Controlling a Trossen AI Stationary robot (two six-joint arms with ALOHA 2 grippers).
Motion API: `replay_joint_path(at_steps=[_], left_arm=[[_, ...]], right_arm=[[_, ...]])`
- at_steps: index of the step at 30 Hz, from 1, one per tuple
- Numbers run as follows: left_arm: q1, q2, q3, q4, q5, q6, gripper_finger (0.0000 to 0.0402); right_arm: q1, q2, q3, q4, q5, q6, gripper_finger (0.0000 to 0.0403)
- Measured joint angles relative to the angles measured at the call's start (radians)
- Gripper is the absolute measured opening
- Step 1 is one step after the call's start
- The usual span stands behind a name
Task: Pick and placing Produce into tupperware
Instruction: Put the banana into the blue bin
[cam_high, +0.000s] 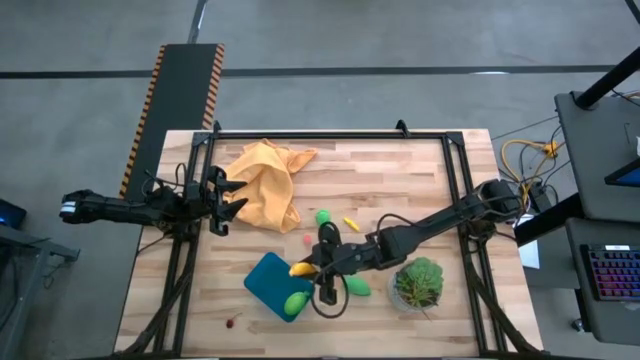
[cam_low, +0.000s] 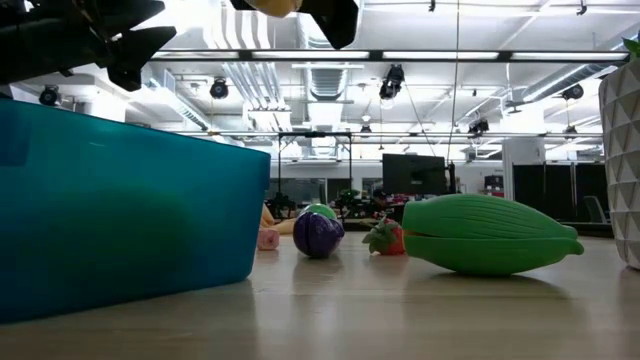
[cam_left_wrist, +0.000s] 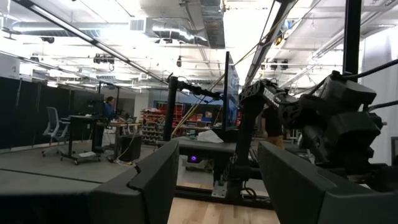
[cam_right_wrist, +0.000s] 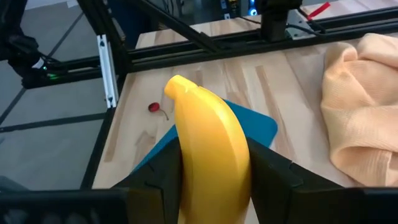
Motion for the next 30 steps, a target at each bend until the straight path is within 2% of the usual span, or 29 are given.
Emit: replay_joint_path(at_steps=[24, 30], left_arm=[[0.0, 0.0, 0.0, 0.0, 0.0, 0.0, 0.0206], [0.0, 0.0, 0.0, 0.001, -0.001, 0.001, 0.0206]], right_arm=[[0.004, 0.0, 0.0, 0.014, 0.001, 0.007, 0.0136], [0.006, 0.029, -0.001, 0.131, -0.012, 0.007, 0.0137]])
